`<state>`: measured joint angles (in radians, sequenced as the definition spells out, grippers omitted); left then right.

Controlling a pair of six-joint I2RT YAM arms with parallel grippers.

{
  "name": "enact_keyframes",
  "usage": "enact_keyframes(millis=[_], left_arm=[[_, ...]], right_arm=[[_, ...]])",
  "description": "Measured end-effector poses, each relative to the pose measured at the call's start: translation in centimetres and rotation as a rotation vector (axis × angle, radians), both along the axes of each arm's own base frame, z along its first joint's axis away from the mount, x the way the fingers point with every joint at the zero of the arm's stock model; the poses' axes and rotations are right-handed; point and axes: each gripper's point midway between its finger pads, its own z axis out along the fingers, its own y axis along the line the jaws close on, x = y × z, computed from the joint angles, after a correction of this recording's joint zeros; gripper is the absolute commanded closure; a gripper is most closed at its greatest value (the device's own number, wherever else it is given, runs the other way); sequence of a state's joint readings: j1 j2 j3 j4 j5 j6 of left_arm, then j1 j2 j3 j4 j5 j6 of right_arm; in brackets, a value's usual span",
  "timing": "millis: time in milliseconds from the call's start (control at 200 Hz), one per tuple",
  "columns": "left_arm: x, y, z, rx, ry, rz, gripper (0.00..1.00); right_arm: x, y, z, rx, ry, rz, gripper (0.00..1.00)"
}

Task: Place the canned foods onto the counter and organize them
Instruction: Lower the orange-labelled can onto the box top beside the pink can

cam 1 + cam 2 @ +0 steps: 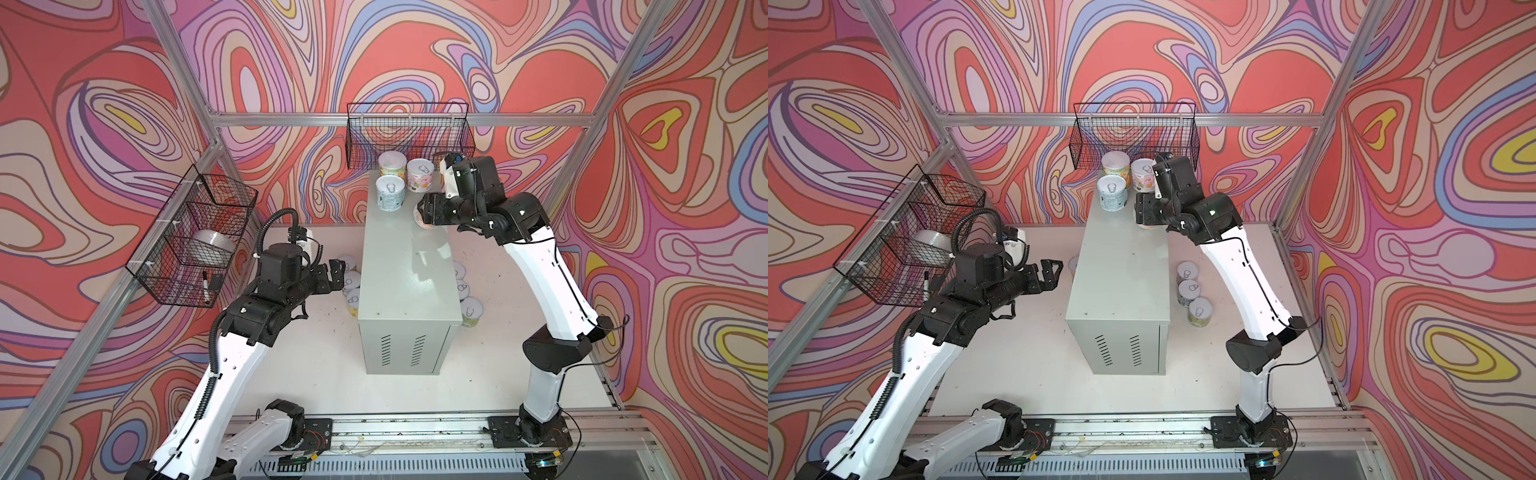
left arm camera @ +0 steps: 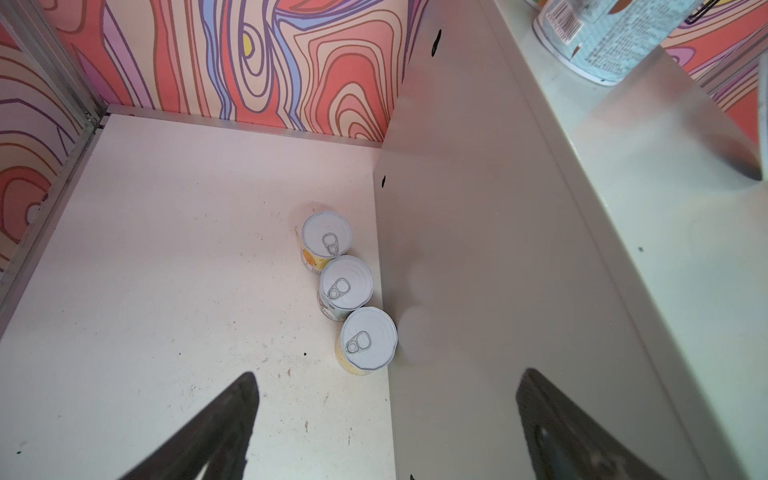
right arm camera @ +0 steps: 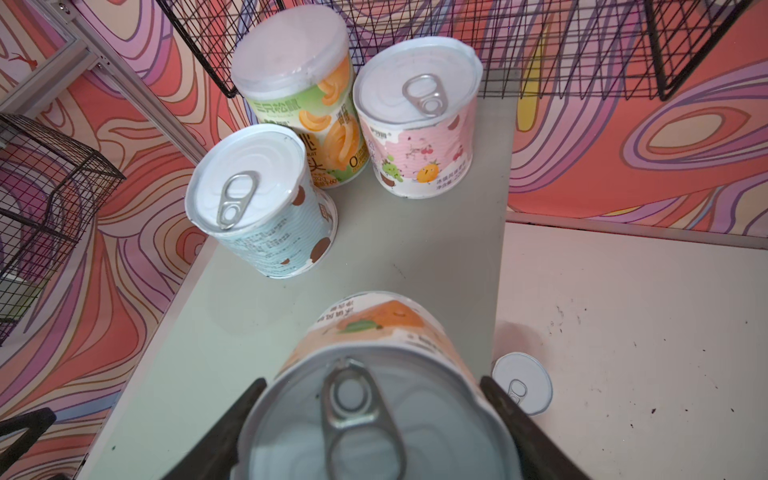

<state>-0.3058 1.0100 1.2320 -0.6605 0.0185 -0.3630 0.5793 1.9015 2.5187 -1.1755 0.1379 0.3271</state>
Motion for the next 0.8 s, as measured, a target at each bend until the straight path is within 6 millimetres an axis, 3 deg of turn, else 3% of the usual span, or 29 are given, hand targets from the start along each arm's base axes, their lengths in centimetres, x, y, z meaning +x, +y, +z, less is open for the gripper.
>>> enact_keyframes(millis=[80, 145, 265, 651, 801], left_arm=[[0.0, 0.0, -0.1, 0.000, 0.000, 0.000, 0.03], [0.1, 0.0, -0.2, 0.000, 0.001, 0.000, 0.02], [0.3, -0.1, -0.4, 0.001, 0.005, 0.000, 0.02], [0.8, -0.2, -0.6, 0.002, 0.006, 0.000, 0.02], [0.9, -0.3, -0.7, 0.002, 0.008, 0.000, 0.02]], right_arm=[[0.1, 0.1, 0.0, 0.002, -0.001, -0.001, 0.57], [0.2, 0.2, 0.0, 0.004, -0.004, -0.001, 0.43], [0.4, 0.4, 0.0, 0.009, -0.007, 0.000, 0.31], [1.5, 1.2, 0.7, 0.039, -0.043, 0.001, 0.10], [1.7, 1.4, 1.8, 0.066, -0.074, 0.001, 0.08]])
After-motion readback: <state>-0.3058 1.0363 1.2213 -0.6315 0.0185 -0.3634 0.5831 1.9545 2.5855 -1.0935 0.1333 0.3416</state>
